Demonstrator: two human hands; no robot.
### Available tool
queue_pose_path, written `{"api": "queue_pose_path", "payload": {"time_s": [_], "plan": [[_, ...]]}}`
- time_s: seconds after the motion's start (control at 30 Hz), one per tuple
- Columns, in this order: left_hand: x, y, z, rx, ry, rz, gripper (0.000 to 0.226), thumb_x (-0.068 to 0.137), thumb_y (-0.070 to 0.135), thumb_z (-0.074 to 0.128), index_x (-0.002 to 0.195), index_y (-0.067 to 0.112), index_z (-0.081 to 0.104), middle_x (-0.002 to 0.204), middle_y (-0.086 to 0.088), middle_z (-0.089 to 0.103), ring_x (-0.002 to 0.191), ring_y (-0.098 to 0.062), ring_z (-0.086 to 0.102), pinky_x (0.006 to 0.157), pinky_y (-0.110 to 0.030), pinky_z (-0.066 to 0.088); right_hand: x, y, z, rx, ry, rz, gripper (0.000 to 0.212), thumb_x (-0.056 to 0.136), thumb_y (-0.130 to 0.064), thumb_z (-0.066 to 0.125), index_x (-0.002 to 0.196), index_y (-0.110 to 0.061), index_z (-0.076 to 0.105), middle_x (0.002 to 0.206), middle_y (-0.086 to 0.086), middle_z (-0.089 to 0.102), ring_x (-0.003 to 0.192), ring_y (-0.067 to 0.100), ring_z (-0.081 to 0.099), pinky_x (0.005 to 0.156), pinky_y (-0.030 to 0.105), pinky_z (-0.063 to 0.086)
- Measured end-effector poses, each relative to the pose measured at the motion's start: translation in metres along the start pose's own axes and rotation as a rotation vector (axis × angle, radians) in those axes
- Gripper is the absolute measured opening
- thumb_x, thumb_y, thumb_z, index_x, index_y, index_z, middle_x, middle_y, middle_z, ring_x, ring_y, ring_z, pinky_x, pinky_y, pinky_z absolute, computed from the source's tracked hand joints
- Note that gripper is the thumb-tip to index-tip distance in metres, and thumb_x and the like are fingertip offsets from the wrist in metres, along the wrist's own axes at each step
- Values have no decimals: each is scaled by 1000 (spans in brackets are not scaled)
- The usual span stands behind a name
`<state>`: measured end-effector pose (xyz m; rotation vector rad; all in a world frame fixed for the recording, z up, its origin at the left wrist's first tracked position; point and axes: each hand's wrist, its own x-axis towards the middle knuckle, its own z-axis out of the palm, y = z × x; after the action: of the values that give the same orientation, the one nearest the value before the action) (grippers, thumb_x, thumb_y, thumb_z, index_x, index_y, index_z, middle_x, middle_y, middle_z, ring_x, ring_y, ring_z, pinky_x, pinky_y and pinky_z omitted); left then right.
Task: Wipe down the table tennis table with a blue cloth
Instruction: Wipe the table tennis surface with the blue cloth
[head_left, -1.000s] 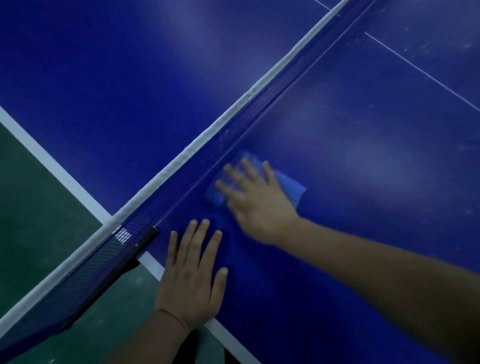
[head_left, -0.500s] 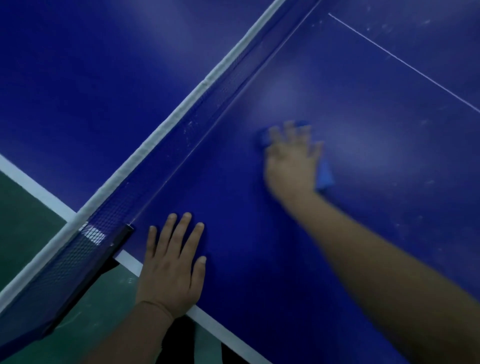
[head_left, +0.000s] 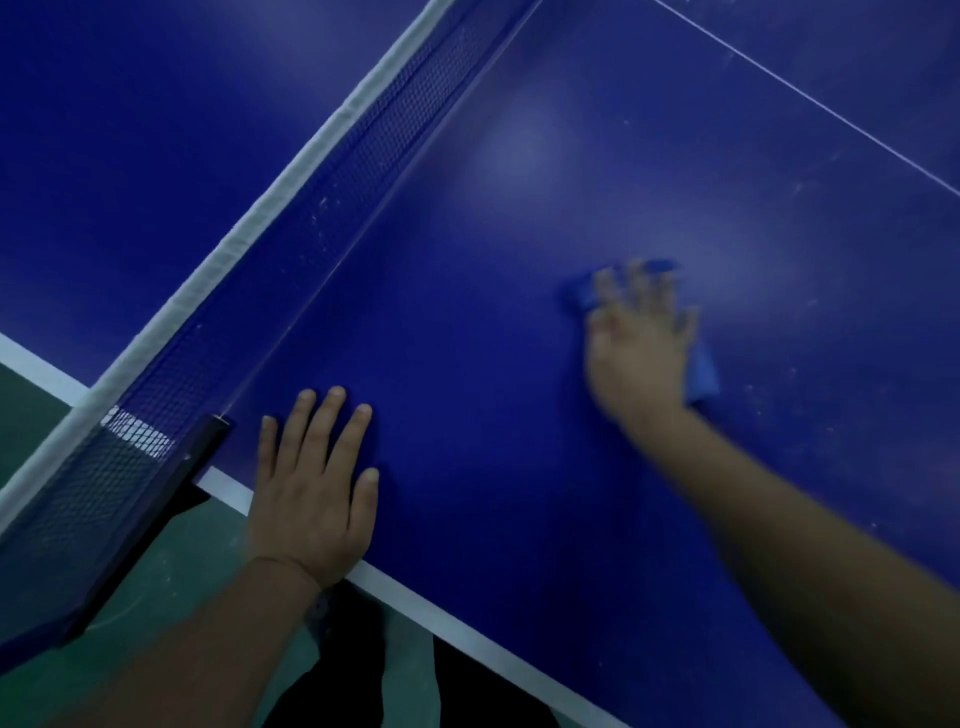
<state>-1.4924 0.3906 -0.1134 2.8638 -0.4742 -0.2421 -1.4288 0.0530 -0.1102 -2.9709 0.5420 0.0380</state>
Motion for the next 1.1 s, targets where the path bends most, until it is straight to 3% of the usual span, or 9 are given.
{"api": "queue_pose_path", "payload": {"time_s": [0.1, 0.17, 0.3, 0.43, 0.5, 0.63, 0.7, 0.93, 1.1], "plan": [[0, 0, 0, 1, 11, -1, 62, 95, 40, 30, 148, 10, 42, 159, -13, 30, 149, -32, 18, 120, -58, 10, -101, -31, 19, -61, -155, -784, 56, 95, -41, 38, 151, -34, 34, 162, 0, 26, 151, 34, 14, 116, 66, 10], [-1, 0, 1, 0, 7, 0, 62, 96, 40, 29, 149, 10, 41, 159, -13, 29, 150, -32, 17, 120, -58, 8, -102, 1, 12, -62, -201, -977, 55, 94, -41, 42, 149, -35, 37, 160, -1, 30, 150, 34, 19, 117, 62, 10], [-1, 0, 4, 24, 7, 1, 62, 96, 41, 30, 149, 11, 39, 160, -13, 28, 150, -31, 16, 120, -58, 9, -4, 74, -9, -71, -92, -412, 54, 96, -37, 34, 148, -27, 44, 159, 8, 34, 148, 37, 23, 113, 69, 19], [-1, 0, 5, 22, 13, -6, 62, 95, 41, 29, 150, 12, 38, 160, -12, 28, 151, -30, 15, 121, -57, 7, 44, 85, -22, 28, -28, 100, 53, 102, -39, 28, 154, -31, 31, 165, 1, 19, 152, 30, 8, 118, 63, 7], [0, 0, 5, 26, 11, -2, 62, 95, 41, 30, 150, 12, 38, 160, -12, 27, 151, -30, 14, 121, -57, 7, 14, 54, -12, -17, -21, -48, 55, 99, -39, 28, 152, -29, 35, 164, 4, 23, 152, 33, 12, 116, 65, 12], [-1, 0, 5, 36, 8, -10, 63, 95, 41, 29, 151, 13, 36, 161, -11, 26, 151, -30, 13, 121, -56, 6, -111, 12, 12, -57, -142, -865, 53, 99, -44, 34, 151, -34, 33, 162, 0, 25, 152, 34, 11, 118, 64, 7], [-2, 1, 6, 44, 3, -9, 63, 95, 42, 29, 151, 13, 36, 161, -11, 25, 151, -29, 13, 121, -55, 5, -112, 23, 7, -97, -233, -1068, 54, 99, -45, 36, 152, -36, 31, 163, -2, 23, 152, 32, 11, 119, 60, 4], [-2, 3, 4, 36, 11, -17, 62, 96, 42, 28, 151, 13, 35, 161, -10, 25, 151, -28, 13, 121, -55, 5, -10, 8, -4, -54, -80, -377, 55, 98, -42, 26, 152, -33, 34, 163, 1, 25, 152, 34, 12, 117, 65, 10], [-2, 2, 2, 22, 10, -19, 63, 95, 42, 28, 151, 13, 36, 161, -10, 25, 151, -29, 12, 121, -55, 4, -131, 5, 13, -83, -278, -1393, 57, 95, -43, 41, 151, -36, 32, 164, -1, 20, 152, 35, 6, 117, 65, -1]]}}
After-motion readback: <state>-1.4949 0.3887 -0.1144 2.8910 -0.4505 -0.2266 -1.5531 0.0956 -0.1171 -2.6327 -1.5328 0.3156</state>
